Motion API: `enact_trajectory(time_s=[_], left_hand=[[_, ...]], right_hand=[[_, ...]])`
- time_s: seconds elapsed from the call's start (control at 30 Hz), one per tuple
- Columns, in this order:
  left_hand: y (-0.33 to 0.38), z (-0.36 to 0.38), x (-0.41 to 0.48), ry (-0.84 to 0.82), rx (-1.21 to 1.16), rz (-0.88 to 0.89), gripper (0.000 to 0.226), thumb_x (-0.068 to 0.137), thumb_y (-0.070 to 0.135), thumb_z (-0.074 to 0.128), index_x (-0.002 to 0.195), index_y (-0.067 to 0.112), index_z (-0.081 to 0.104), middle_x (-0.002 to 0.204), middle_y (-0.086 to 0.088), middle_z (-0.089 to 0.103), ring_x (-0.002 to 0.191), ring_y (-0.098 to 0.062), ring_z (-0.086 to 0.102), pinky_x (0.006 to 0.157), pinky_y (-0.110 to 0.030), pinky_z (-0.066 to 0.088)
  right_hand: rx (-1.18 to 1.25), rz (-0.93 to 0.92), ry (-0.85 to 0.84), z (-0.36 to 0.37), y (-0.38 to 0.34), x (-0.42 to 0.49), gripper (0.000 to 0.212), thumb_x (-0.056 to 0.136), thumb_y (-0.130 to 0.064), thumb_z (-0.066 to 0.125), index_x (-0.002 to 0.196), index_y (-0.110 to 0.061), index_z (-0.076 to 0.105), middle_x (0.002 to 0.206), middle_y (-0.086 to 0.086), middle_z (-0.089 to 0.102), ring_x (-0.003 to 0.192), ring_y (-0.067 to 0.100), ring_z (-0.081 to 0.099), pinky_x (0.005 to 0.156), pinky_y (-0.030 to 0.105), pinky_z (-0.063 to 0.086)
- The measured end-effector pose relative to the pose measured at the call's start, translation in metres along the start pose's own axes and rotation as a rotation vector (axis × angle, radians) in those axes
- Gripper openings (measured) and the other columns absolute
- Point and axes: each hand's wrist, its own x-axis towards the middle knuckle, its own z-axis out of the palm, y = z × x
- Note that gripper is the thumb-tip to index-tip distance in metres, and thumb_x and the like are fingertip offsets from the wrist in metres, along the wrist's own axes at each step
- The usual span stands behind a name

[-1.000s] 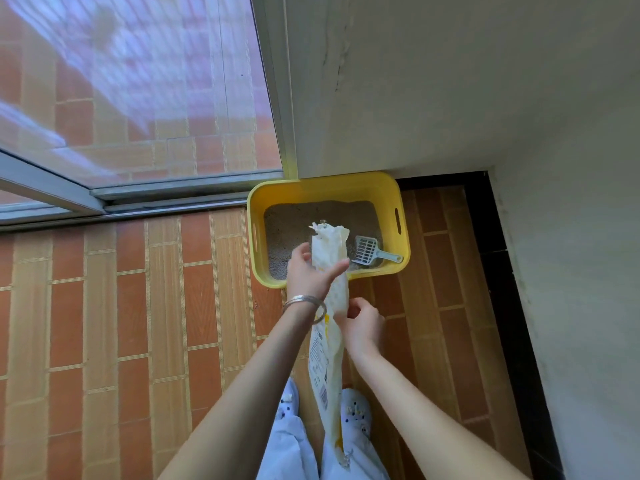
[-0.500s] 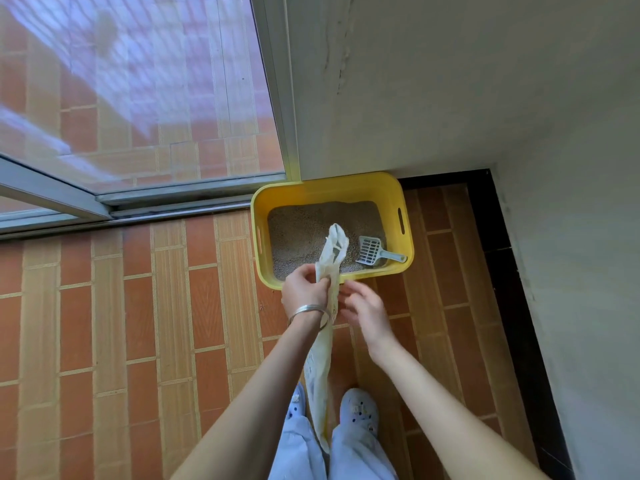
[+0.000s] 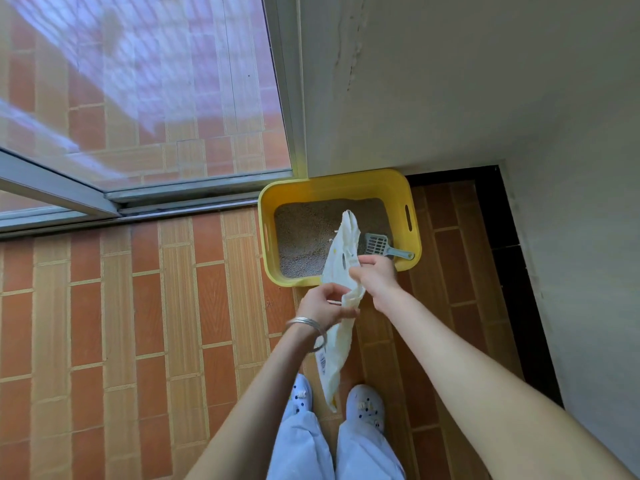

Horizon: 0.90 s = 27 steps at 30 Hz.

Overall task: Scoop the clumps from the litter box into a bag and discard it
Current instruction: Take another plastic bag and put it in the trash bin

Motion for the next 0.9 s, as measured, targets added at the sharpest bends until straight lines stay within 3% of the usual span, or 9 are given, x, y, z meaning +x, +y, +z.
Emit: enact_trajectory(time_s=[0.1,0.23,0.33,0.47,0.6,0.67,0.8,0.9], left_hand=[[0.009,-0.014,0.001,-0.129,-0.148,-0.096,0.021,0.080,0.014,0.070,0.099,0.017,0.061,0.087,0.006,0.062,0.081,-0.010,0.059,0.071,-0.025,0.047],[0.011,-0.014,0.015,0.030,-0.262,-0.155,0.020,0.090,0.008,0.056,0.110,0.010,0.056,0.085,-0.002,0.059,0.075,-0.010,0.056,0.065,-0.022,0.046],[0.006,-0.006,0.024,0.079,-0.181,-0.136,0.020,0.089,0.001,0.052,0.107,0.007,0.058,0.082,-0.007,0.059,0.079,-0.017,0.057,0.061,-0.023,0.045],[0.006,-0.001,0.029,0.117,-0.252,-0.106,0.024,0.090,-0.004,0.050,0.113,-0.004,0.055,0.087,-0.010,0.061,0.076,-0.018,0.061,0.073,-0.031,0.052],[0.009,0.003,0.023,0.135,-0.369,-0.079,0.015,0.090,-0.004,0.051,0.103,0.002,0.055,0.080,-0.008,0.058,0.066,-0.016,0.058,0.058,-0.020,0.053],[0.008,0.006,0.019,0.158,-0.411,-0.089,0.012,0.087,-0.003,0.058,0.095,0.004,0.053,0.079,-0.010,0.057,0.065,-0.017,0.058,0.053,-0.018,0.052],[-0.005,0.013,0.008,0.214,-0.321,-0.107,0.019,0.078,-0.002,0.069,0.088,0.007,0.056,0.072,-0.005,0.057,0.062,-0.013,0.057,0.051,-0.016,0.051],[-0.015,0.017,-0.007,0.257,-0.268,-0.102,0.023,0.074,-0.008,0.069,0.078,0.013,0.059,0.062,0.001,0.057,0.060,-0.013,0.054,0.057,-0.022,0.050]], right_hand=[[-0.026,-0.024,-0.142,-0.009,0.009,-0.010,0.030,0.081,0.008,0.054,0.108,0.000,0.061,0.094,0.008,0.061,0.084,0.016,0.056,0.066,0.020,0.046],[-0.058,-0.008,-0.266,-0.011,0.023,-0.014,0.031,0.081,0.009,0.053,0.109,-0.002,0.060,0.092,0.006,0.064,0.080,0.014,0.059,0.062,0.016,0.047],[-0.051,-0.007,-0.307,-0.008,0.030,-0.017,0.033,0.079,0.011,0.052,0.108,-0.003,0.061,0.084,0.003,0.063,0.070,0.009,0.057,0.055,0.013,0.046],[-0.046,-0.033,-0.258,-0.009,0.034,-0.013,0.030,0.078,0.009,0.052,0.103,-0.004,0.061,0.082,0.003,0.061,0.073,0.012,0.055,0.065,0.021,0.044],[-0.114,-0.049,-0.196,-0.010,0.035,-0.008,0.008,0.079,-0.011,0.056,0.085,-0.009,0.062,0.079,0.005,0.057,0.075,0.016,0.050,0.070,0.031,0.039],[-0.125,-0.067,-0.177,-0.010,0.037,-0.008,0.011,0.083,-0.021,0.057,0.075,-0.013,0.057,0.072,0.001,0.055,0.071,0.014,0.047,0.066,0.030,0.037],[-0.203,-0.152,-0.124,-0.014,0.046,-0.016,0.016,0.089,-0.014,0.055,0.094,0.000,0.061,0.079,0.003,0.061,0.063,0.006,0.051,0.055,0.016,0.037],[-0.261,-0.187,-0.076,-0.020,0.050,-0.032,0.017,0.088,-0.011,0.057,0.101,-0.001,0.061,0.087,0.010,0.064,0.071,0.012,0.056,0.049,0.008,0.035]])
